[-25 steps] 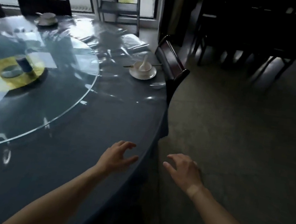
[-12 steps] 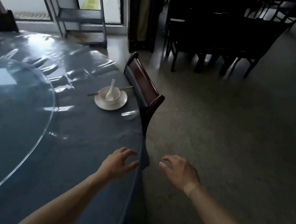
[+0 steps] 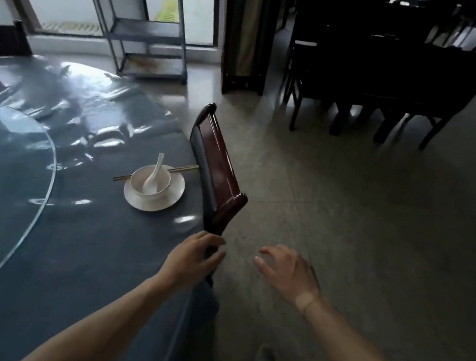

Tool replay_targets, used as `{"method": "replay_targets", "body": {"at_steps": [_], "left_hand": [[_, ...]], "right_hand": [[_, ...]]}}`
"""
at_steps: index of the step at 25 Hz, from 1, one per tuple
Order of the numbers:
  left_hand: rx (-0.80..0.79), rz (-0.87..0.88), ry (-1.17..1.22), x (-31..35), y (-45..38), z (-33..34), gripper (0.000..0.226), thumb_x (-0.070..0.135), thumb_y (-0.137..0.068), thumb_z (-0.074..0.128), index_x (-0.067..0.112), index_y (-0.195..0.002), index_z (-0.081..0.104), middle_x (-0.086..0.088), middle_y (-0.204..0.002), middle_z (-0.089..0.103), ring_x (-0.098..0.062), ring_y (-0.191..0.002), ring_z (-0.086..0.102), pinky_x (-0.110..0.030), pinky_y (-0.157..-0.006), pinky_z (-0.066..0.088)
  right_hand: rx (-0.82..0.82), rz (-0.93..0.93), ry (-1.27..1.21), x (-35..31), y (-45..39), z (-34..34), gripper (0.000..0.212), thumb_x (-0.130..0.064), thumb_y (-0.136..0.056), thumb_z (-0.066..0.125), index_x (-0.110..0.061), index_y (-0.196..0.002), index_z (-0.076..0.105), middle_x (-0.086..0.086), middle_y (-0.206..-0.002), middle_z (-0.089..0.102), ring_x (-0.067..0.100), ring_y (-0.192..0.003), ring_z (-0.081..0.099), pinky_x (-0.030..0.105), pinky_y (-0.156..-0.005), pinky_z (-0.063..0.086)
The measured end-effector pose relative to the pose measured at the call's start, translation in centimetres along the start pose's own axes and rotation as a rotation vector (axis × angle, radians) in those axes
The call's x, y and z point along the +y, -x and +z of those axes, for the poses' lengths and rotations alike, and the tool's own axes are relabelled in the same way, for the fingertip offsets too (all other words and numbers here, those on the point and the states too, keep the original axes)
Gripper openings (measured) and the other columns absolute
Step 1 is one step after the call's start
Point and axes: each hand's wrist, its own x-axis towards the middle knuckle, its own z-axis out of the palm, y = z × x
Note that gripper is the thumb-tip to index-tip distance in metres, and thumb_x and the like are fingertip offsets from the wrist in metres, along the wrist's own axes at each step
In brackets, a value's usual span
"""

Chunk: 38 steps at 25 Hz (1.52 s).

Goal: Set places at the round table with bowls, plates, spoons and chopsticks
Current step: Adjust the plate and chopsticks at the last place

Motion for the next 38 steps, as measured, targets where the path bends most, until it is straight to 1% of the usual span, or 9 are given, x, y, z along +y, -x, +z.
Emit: {"method": "replay_targets", "body": {"at_steps": [5, 8, 13, 21, 25, 28, 31, 35, 38], "left_hand": [[0.218, -0.102, -0.013, 4.0, -6.6, 0.2, 0.029, 0.054, -0.083, 0.052, 0.035, -0.101, 0.067, 0.017, -0.098, 0.063, -0.002, -0.080, 0.060, -0.030, -0.071, 0.054], [0.296, -0.195, 0.032, 4.7, -9.1, 0.2, 0.019, 0.040, -0.084, 0.059, 0.031, -0.098, 0.069, 0.011, -0.094, 0.066, -0.008, -0.079, 0.063, -0.038, -0.072, 0.056], [0.380, -0.379, 0.033, 3.2, -11.2, -0.4, 0.021, 0.045, -0.083, 0.055, 0.037, -0.099, 0.066, 0.015, -0.096, 0.067, -0.004, -0.087, 0.064, -0.038, -0.077, 0.057], [0.590, -0.571, 0.043, -0.7, -14.2, -1.6, 0.011, 0.026, -0.090, 0.063, 0.024, -0.096, 0.071, 0.007, -0.093, 0.070, -0.012, -0.084, 0.066, -0.035, -0.075, 0.055], [0.655, -0.759, 0.020, -2.7, -15.1, -3.6, 0.012, 0.029, -0.089, 0.063, 0.028, -0.097, 0.071, 0.014, -0.087, 0.067, -0.010, -0.081, 0.062, -0.029, -0.071, 0.048], [0.695, -0.858, 0.015, -4.7, -14.6, -5.0, 0.010, 0.031, -0.087, 0.063, 0.030, -0.094, 0.070, 0.012, -0.080, 0.066, -0.015, -0.077, 0.064, -0.033, -0.069, 0.053], [0.742, -0.926, -0.001, -5.8, -13.6, -5.5, 0.011, 0.026, -0.086, 0.066, 0.022, -0.094, 0.073, 0.003, -0.087, 0.069, -0.019, -0.078, 0.064, -0.037, -0.072, 0.055], [0.785, -1.051, -0.012, -7.0, -11.2, -5.4, 0.013, 0.026, -0.087, 0.067, 0.020, -0.097, 0.072, 0.000, -0.095, 0.068, -0.016, -0.081, 0.063, -0.035, -0.075, 0.053], [0.873, -1.171, -0.006, -7.7, -10.1, -4.9, 0.012, 0.026, -0.086, 0.067, 0.020, -0.096, 0.071, 0.004, -0.092, 0.066, -0.012, -0.079, 0.060, -0.028, -0.071, 0.047]], "right_hand": [[-0.003, -0.146, 0.011, 5.1, -7.5, -5.1, 0.044, -0.051, -0.093, 0.048, -0.022, -0.123, 0.064, 0.000, -0.124, 0.065, 0.019, -0.114, 0.059, 0.034, -0.095, 0.047], [-0.017, -0.211, 0.002, 6.7, -11.4, -7.7, 0.042, -0.049, -0.094, 0.050, -0.022, -0.121, 0.066, 0.002, -0.123, 0.066, 0.022, -0.112, 0.060, 0.032, -0.091, 0.047], [-0.024, -0.311, -0.037, 6.1, -16.9, -9.3, 0.039, -0.048, -0.094, 0.049, -0.024, -0.120, 0.066, -0.001, -0.122, 0.065, 0.019, -0.111, 0.060, 0.031, -0.087, 0.047], [-0.107, -0.523, -0.023, 0.3, -26.1, -8.3, 0.036, -0.045, -0.096, 0.047, -0.026, -0.120, 0.065, -0.002, -0.121, 0.064, 0.019, -0.110, 0.059, 0.032, -0.087, 0.048], [-0.143, -0.615, 0.001, -4.0, -31.7, -8.2, 0.032, -0.042, -0.096, 0.048, -0.026, -0.116, 0.067, -0.001, -0.119, 0.064, 0.022, -0.109, 0.059, 0.035, -0.088, 0.050], [-0.186, -0.706, 0.009, -7.7, -35.0, -7.0, 0.030, -0.039, -0.097, 0.048, -0.023, -0.113, 0.068, 0.002, -0.116, 0.065, 0.023, -0.108, 0.059, 0.038, -0.089, 0.049], [-0.264, -0.746, 0.036, -10.7, -37.2, -5.1, 0.031, -0.037, -0.097, 0.046, -0.018, -0.108, 0.069, 0.005, -0.110, 0.065, 0.027, -0.105, 0.060, 0.039, -0.089, 0.049], [-0.307, -0.803, 0.108, -14.9, -40.7, -2.5, 0.031, -0.036, -0.096, 0.044, -0.020, -0.097, 0.070, 0.003, -0.100, 0.064, 0.025, -0.096, 0.061, 0.030, -0.074, 0.044], [-0.353, -0.865, 0.181, -17.4, -43.5, 0.1, 0.029, -0.030, -0.094, 0.042, -0.019, -0.087, 0.068, 0.002, -0.095, 0.062, 0.025, -0.090, 0.060, 0.031, -0.067, 0.041]]}}
